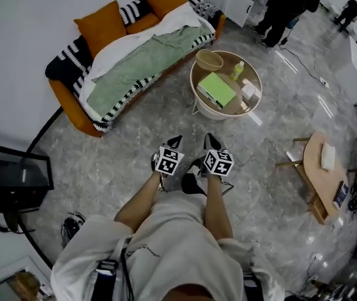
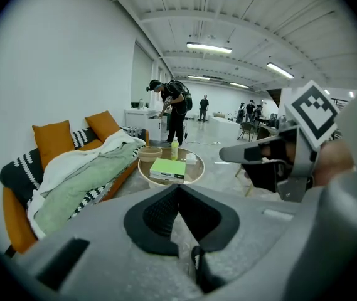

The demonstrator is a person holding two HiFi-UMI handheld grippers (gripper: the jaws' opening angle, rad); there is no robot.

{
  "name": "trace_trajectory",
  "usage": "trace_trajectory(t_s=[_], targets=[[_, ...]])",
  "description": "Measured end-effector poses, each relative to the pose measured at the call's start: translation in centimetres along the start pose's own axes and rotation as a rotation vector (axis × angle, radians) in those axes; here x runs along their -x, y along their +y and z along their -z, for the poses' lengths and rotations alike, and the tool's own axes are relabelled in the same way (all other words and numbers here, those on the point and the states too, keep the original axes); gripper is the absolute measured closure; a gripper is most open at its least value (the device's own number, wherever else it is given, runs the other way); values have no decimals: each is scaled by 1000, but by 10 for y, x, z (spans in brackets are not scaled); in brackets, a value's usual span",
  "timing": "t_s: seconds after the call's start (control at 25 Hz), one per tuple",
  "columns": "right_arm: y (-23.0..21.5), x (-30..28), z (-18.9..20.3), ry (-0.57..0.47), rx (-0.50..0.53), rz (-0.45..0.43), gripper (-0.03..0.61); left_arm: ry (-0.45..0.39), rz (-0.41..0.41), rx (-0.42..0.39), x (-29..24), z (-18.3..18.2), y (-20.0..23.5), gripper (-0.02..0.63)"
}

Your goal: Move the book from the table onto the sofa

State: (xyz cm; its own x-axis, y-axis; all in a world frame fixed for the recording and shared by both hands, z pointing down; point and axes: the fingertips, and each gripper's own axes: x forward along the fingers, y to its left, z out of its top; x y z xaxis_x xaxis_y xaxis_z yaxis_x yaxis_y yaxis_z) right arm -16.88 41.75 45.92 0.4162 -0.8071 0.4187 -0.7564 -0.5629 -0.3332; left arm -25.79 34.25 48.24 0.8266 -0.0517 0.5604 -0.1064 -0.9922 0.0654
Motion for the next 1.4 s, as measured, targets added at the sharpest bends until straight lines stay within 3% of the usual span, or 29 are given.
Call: trace_trajectory(t_s=[0.2,0.52,0.68,0.8,1.0,1.4], targets=[[-25,-42,-30,27,18,-34,572,-16,-27,16,-41,-34,20,604],[-85,-85,-63,82,44,-63,572,-19,-39,-40,-93,-106,52,604],[-120,-101,-69,91,21,-73,572,13,-51,-57,-99,-110,67,604],[-142,-107,-72,81,-30,-72,572,42,-108,-7,-97,-103,84,604],[-173,-100,-79,87,-51,-54,572,21,-162,127,-106,-100,88,604],[-232,-103,-85,99,-115,48,572,55,-20,81,-189,-125,59,604]])
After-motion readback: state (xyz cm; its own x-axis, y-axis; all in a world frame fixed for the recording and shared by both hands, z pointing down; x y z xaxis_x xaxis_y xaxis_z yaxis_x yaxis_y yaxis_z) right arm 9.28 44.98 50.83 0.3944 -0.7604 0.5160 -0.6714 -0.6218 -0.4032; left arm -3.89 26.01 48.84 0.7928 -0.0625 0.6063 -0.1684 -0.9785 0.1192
